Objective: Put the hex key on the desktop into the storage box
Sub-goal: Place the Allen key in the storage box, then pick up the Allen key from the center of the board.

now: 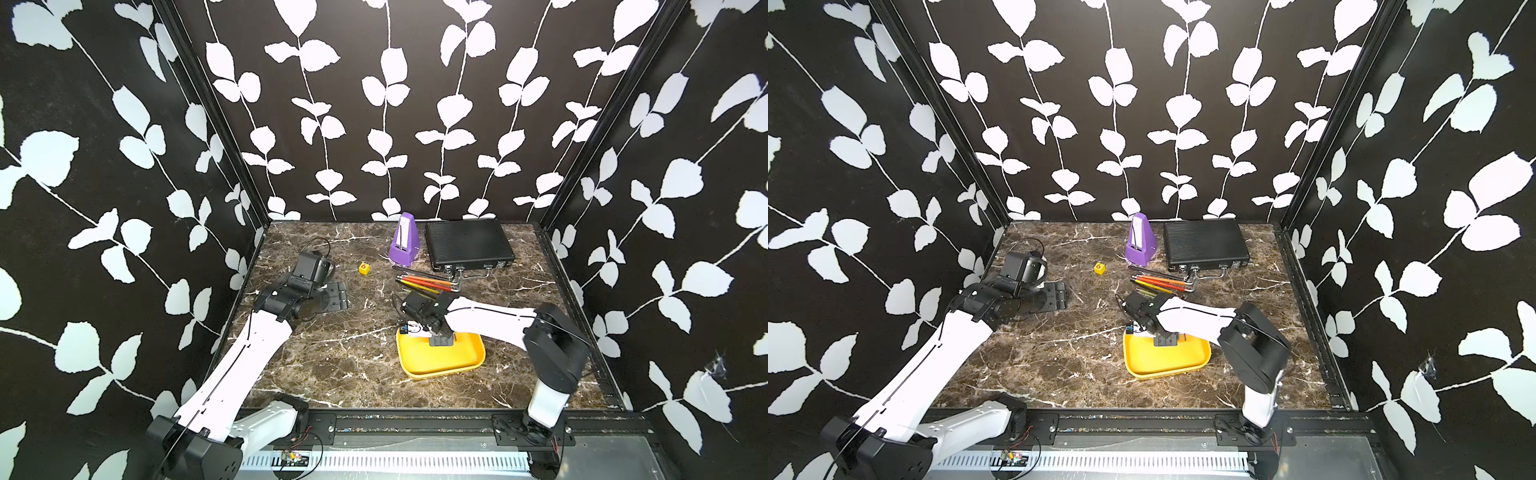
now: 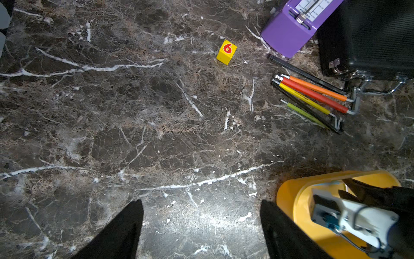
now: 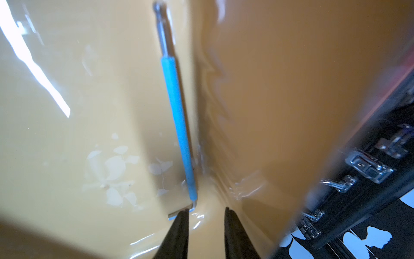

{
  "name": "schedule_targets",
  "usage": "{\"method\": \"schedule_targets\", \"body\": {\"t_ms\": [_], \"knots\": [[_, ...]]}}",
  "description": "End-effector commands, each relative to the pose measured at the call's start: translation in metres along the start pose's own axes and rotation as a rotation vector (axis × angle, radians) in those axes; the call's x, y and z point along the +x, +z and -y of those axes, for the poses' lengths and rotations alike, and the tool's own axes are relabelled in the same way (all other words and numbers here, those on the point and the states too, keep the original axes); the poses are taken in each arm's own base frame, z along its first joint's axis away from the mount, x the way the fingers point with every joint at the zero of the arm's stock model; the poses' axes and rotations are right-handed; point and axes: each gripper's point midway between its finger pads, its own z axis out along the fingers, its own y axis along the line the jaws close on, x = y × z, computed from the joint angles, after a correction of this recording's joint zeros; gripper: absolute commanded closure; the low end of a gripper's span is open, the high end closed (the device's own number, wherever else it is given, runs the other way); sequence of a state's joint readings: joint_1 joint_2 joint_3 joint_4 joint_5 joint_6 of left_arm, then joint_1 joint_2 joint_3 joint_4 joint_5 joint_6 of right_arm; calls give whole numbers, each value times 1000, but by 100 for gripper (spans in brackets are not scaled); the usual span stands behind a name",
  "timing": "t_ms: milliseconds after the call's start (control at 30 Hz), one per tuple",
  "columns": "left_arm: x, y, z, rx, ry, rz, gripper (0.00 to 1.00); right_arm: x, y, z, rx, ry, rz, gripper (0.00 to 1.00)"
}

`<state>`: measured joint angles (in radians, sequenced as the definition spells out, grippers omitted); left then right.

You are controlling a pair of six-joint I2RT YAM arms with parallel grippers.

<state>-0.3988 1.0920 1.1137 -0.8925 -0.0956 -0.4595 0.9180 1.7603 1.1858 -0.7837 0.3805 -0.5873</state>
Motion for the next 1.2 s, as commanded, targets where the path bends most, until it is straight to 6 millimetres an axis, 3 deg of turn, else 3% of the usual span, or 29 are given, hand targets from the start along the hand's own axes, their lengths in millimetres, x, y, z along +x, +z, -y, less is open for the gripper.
{"method": "schedule_targets", "body": {"t_ms": [0,167,600,800,1167], "knots": [[-2,-8,-3,-11,14,24,17,-8,-41,21,35,124,136,68],[-3,-7,-3,-12,27,34,17,-17,-68,66,-14,346,314,66],[-3,-7,-3,-15,29,26,17,-22,-15,121,-125,492,186,73],[-3,-8,-3,-15,27,23,17,-26,10,122,-142,514,126,75],[-5,-6,-1,-12,34,13,17,-34,36,119,-178,541,90,76]]}}
